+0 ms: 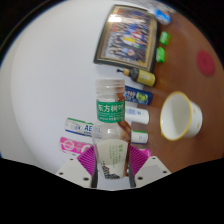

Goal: Pour water

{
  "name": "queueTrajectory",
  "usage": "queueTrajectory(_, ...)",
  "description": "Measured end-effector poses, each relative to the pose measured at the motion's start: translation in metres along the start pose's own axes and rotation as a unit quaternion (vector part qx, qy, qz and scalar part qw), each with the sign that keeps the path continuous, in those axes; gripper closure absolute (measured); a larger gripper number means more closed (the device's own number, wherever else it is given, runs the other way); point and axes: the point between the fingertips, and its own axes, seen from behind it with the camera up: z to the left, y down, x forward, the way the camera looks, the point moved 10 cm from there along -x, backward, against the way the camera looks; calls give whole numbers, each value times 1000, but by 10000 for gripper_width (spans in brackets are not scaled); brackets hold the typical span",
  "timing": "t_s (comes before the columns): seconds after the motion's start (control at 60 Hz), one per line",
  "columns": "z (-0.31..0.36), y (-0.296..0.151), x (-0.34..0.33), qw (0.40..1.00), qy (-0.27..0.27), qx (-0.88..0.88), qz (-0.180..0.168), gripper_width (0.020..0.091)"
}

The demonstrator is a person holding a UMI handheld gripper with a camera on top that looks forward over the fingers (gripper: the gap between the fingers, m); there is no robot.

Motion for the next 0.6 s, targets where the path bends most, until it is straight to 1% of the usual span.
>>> queueTrajectory(0.067,10,-23,-13,993,26,-116,-19,675)
queueTrajectory(0.15,20,-56,-29,964,57,-254,-53,675)
queueTrajectory(0.183,20,-73,-39,948,69,-303,-66,674)
queueTrajectory(0.317,5,-136,-61,865,149,-465,-113,676)
queueTrajectory(0.4,-22,-170,-71,811,202,-535,-119,675)
queueTrajectory(0.45,-46,-186,-78,785,224,-566,-118,675)
queueTrajectory(0.483,-57,-197,-80,773,239,-577,-111,676)
queueTrajectory(0.533,-77,-207,-82,763,254,-585,-103,676)
queueTrajectory(0.6,-105,-214,-84,767,259,-580,-90,675)
